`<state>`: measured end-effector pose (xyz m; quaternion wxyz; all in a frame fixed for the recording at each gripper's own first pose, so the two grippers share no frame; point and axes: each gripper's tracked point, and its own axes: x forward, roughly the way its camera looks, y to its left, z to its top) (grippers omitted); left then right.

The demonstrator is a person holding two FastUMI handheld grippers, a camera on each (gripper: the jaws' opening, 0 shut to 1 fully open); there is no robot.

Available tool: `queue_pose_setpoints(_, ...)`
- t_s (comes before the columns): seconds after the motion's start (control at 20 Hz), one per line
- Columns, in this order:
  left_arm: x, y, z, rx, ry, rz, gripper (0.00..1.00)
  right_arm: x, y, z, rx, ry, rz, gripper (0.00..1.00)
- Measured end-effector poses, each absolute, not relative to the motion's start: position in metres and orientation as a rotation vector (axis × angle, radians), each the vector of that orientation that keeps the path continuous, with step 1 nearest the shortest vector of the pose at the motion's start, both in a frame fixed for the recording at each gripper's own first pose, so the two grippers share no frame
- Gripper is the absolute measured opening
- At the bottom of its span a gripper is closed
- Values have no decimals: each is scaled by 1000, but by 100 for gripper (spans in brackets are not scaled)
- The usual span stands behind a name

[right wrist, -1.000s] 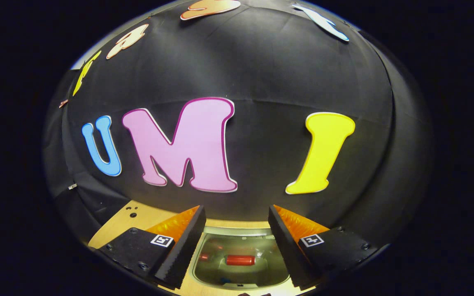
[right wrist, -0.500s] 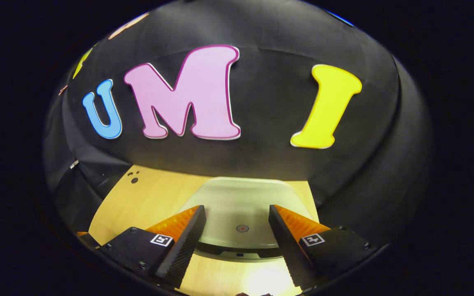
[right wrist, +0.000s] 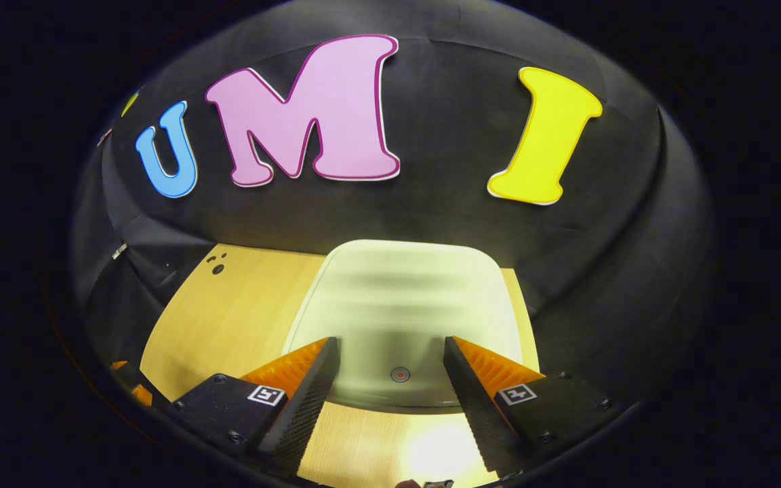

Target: Press the lid of the desktop garbage bin to open it, pick up the crumpled paper on the desktop and throw it into the bin, then pick up the pop can on the desktop and drop it into the bin, and finally close the garbage bin lid.

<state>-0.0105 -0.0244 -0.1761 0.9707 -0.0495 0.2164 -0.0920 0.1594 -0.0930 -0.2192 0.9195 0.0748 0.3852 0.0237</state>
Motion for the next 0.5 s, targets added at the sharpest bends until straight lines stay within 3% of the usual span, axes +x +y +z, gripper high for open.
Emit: queue_pose_setpoints(0.5,-9,-25,-181,-114,449,-181,96,156,-94,-227,187,663,29,99)
